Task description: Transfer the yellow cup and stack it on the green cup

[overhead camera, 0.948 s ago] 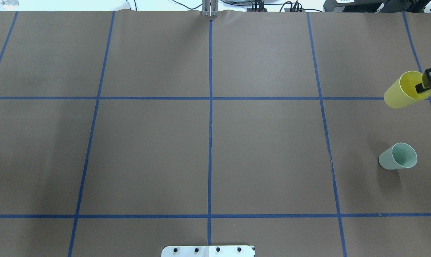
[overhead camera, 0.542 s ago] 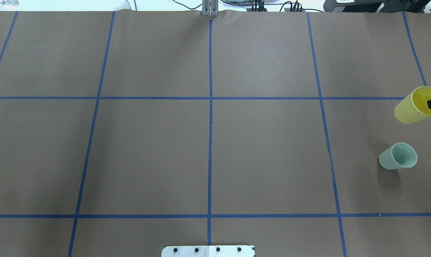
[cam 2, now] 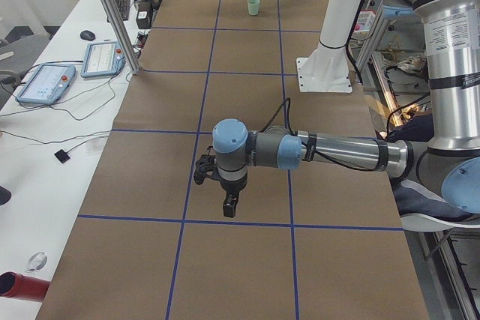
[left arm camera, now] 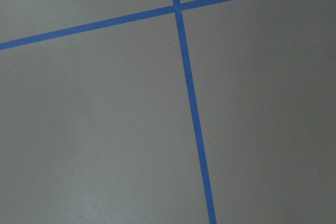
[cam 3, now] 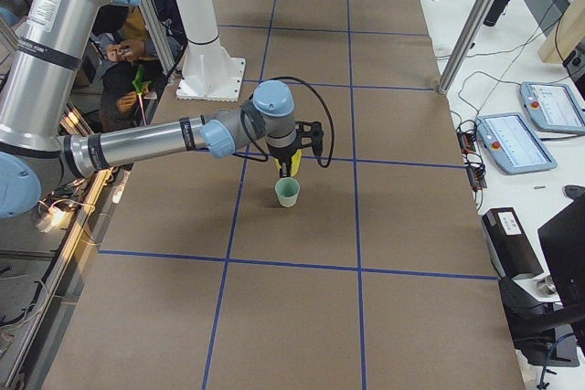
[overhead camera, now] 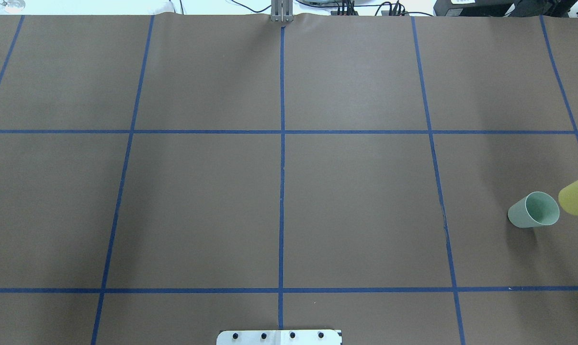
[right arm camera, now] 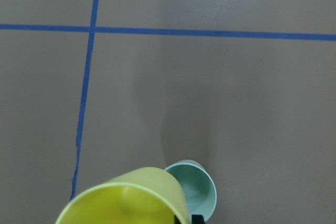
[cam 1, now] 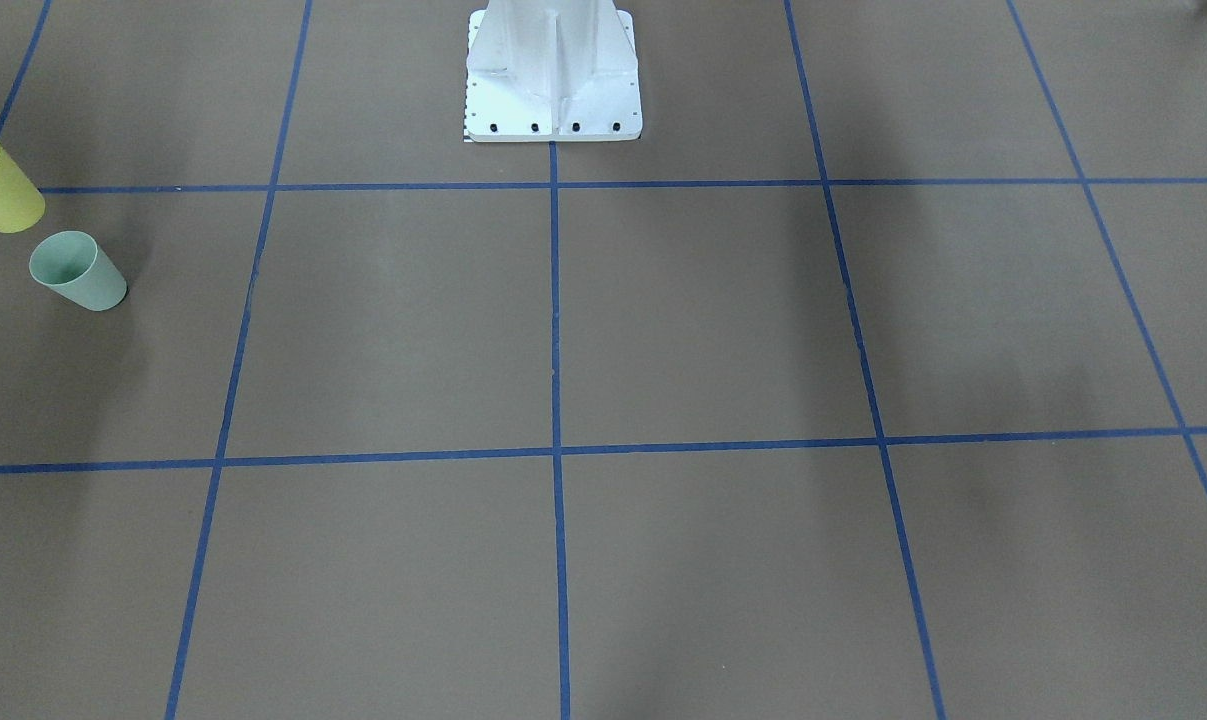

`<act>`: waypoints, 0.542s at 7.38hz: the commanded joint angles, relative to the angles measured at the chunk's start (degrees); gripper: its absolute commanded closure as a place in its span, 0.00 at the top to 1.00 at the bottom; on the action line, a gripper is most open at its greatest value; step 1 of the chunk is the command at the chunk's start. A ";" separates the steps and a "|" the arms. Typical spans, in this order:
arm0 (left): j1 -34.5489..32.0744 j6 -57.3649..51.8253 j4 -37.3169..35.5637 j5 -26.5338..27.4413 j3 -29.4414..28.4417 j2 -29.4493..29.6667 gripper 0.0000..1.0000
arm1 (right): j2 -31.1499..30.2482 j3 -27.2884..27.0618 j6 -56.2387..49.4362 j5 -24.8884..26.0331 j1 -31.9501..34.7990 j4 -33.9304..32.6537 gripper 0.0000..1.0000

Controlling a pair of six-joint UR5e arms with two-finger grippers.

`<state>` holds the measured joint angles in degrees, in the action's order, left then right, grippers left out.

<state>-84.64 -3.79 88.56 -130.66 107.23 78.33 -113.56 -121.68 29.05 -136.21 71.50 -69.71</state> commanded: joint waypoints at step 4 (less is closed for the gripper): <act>0.00 0.01 0.04 -0.03 0.09 -0.11 1.00 | 2.64 7.60 2.14 -0.02 -2.67 6.78 0.00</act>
<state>-84.64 -3.78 88.59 -130.69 107.31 78.26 -112.00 -114.73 30.31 -136.25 70.03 -63.12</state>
